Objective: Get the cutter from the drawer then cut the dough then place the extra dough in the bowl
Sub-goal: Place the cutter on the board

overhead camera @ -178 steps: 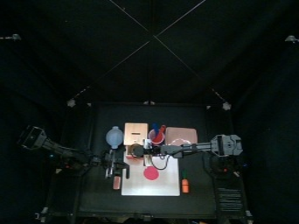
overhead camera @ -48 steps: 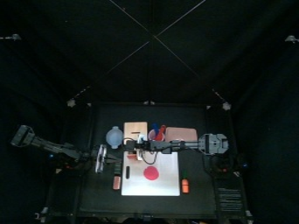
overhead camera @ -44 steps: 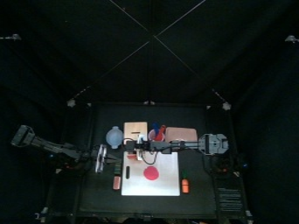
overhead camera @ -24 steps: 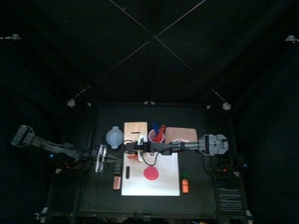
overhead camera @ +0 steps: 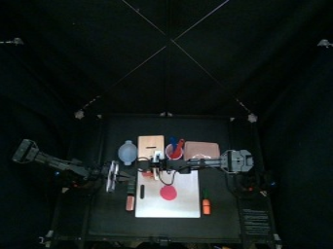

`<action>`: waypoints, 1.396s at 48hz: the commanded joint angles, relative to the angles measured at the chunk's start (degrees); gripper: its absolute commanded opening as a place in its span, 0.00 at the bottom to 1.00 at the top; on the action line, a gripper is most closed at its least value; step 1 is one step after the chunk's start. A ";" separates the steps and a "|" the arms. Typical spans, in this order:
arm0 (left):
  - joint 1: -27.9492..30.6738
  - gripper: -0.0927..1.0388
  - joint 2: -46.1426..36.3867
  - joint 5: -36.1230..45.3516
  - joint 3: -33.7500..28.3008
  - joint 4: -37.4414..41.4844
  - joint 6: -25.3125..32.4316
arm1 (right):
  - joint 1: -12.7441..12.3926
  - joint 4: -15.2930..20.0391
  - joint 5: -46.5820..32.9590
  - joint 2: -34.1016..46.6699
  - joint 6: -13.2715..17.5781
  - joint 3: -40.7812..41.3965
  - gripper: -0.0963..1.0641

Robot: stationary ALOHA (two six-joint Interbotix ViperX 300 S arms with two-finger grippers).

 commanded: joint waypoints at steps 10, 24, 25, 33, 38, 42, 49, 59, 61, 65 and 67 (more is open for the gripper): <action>-0.09 0.42 0.09 -0.18 -1.05 0.00 0.00 | -0.53 0.70 1.05 -0.44 0.09 -0.97 0.72; -0.09 0.42 0.09 -0.18 -1.14 0.00 0.00 | -0.44 1.58 1.32 -0.26 0.00 -1.23 0.54; -0.09 0.42 0.09 -0.26 -1.05 0.00 0.00 | -0.44 1.58 1.32 -0.26 0.00 -1.23 0.53; -0.09 0.42 0.09 -0.26 -0.88 -0.09 0.00 | 0.09 1.58 1.85 -1.05 0.00 -2.46 0.52; -0.09 0.42 0.09 -0.26 -0.88 -0.09 0.00 | 0.44 1.58 2.99 -1.67 0.00 -3.87 0.52; -0.09 0.42 0.09 -0.18 -0.88 -0.18 0.00 | 0.79 1.58 4.22 -2.02 0.00 -5.01 0.52; -0.09 0.42 0.09 -0.26 -0.79 -0.26 0.00 | 1.32 1.49 6.42 -2.81 0.09 -6.42 0.52; -0.09 0.42 0.09 -0.26 -0.79 -0.26 0.00 | 2.11 0.88 7.38 -3.87 0.09 -7.91 0.52; -0.09 0.42 0.09 -0.26 -0.79 -0.26 0.00 | 2.11 0.70 7.65 -4.04 0.00 -8.09 0.52; -0.09 0.42 0.09 -0.26 -0.79 -0.26 0.00 | 2.11 0.18 8.00 -4.48 0.00 -8.53 0.52; -0.09 0.42 0.09 -0.18 -0.79 -0.26 0.00 | 2.11 0.00 8.35 -4.75 0.09 -8.61 0.52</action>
